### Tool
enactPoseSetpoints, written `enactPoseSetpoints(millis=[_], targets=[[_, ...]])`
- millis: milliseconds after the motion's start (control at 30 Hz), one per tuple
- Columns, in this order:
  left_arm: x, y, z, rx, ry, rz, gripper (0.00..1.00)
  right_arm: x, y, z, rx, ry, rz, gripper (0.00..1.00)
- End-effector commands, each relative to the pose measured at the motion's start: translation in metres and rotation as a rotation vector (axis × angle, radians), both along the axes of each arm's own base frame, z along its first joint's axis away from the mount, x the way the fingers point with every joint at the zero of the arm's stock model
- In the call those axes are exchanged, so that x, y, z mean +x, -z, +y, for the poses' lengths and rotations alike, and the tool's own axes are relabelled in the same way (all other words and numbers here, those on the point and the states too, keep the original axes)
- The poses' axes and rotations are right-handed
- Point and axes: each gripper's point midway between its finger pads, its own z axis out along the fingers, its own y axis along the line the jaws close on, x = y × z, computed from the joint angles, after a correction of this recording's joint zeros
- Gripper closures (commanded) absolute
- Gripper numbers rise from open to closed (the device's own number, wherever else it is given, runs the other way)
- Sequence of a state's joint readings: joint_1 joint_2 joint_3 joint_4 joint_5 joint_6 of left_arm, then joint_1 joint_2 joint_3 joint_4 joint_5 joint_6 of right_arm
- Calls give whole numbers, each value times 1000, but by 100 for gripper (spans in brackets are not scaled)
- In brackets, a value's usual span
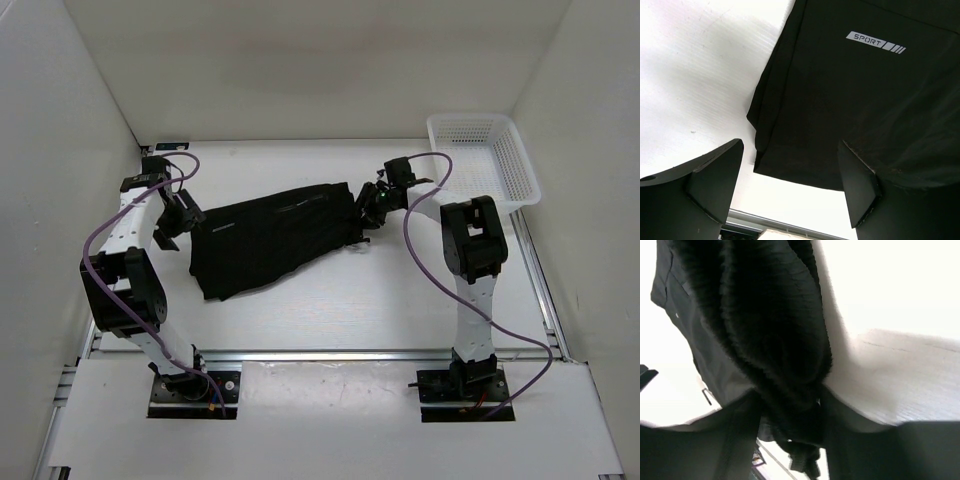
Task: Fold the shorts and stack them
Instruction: Fold the shorts
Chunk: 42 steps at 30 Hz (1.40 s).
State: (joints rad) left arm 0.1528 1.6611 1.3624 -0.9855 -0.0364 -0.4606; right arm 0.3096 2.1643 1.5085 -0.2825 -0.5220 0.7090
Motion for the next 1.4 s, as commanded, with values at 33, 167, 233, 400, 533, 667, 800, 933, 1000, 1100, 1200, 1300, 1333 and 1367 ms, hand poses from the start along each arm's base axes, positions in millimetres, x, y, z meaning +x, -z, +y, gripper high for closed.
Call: enactPoseSetpoints(millis=[33,167,233,400,533,667,800,933,1000,1100,1200,1300,1333,1367], targets=[[9,-11,-3,-4,13,-52,13,14,-8,5,31,45,-26,70],[12,-8,-2,-5,13,-43,13,15,-20,3,24,43,-56,100],[12,-8,-4,-10,25,-43,13,14,-27,-4,-19,62,-76,100],[13,-5,-17,-31,69,-37,13,2,-38,-31,-177,43,-113,100],[16,-5,-36,-38,132,-38,13,-9,-45,-61,-368,19,-156,100],[19,13,-50,-78,131,-21,13,-12,-72,-89,-531,16,-234,100],[27,32,-76,-200,186,-58,26,-11,-101,-98,-632,-23,-310,100],[31,49,-86,-239,191,-20,58,-16,-132,-104,-742,-63,-383,100],[33,50,-92,-248,206,-18,66,-11,-151,-104,-765,-55,-436,100],[36,53,-100,-246,236,-11,66,-9,-171,-95,-774,-77,-481,100],[39,60,-100,-248,234,5,66,-9,-175,-72,-799,-155,-516,100],[46,68,-108,-269,250,19,66,-9,-188,-44,-833,-207,-571,100],[45,75,-109,-280,250,41,66,-9,-203,-26,-822,-226,-623,100],[48,76,-113,-279,259,40,66,-12,-205,-18,-822,-253,-631,100]])
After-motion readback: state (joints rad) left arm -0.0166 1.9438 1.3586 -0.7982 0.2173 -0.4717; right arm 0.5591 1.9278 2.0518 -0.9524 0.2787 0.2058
